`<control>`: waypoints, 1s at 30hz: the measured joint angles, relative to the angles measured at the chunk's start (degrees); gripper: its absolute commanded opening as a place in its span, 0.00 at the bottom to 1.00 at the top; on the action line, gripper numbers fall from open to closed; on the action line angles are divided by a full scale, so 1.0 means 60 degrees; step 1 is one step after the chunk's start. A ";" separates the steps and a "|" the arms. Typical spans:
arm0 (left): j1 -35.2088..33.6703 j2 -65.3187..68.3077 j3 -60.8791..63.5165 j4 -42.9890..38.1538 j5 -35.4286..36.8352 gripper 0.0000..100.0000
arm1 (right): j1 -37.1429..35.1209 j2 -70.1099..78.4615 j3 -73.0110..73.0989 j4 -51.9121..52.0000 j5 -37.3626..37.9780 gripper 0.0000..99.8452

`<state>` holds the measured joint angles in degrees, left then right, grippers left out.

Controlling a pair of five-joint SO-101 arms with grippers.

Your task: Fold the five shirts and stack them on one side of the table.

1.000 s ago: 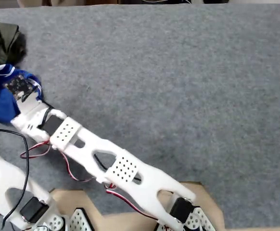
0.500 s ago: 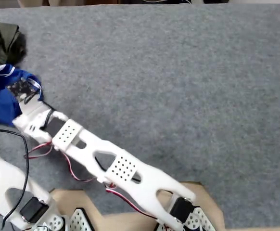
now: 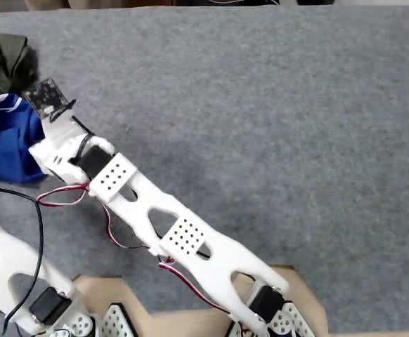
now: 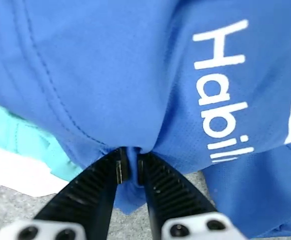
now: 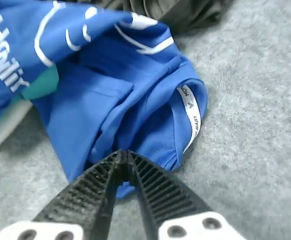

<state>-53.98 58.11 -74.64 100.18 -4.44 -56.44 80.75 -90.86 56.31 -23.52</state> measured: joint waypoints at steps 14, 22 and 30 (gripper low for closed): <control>0.0703 0.0000 0.0000 0.0000 0.0015 0.02 | 0.0000 0.0513 0.2037 -0.3868 0.0059 0.16; 0.0718 0.0015 0.0000 0.0000 0.0015 0.02 | 0.0073 0.0527 0.2051 -0.3853 -0.0322 0.00; 0.0718 0.0015 0.0000 0.0000 0.0015 0.02 | 0.0190 0.0527 0.1568 -0.2081 -0.0381 0.01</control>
<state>-49.67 58.20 -74.64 100.18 -4.35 -55.30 83.91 -81.45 43.82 -25.80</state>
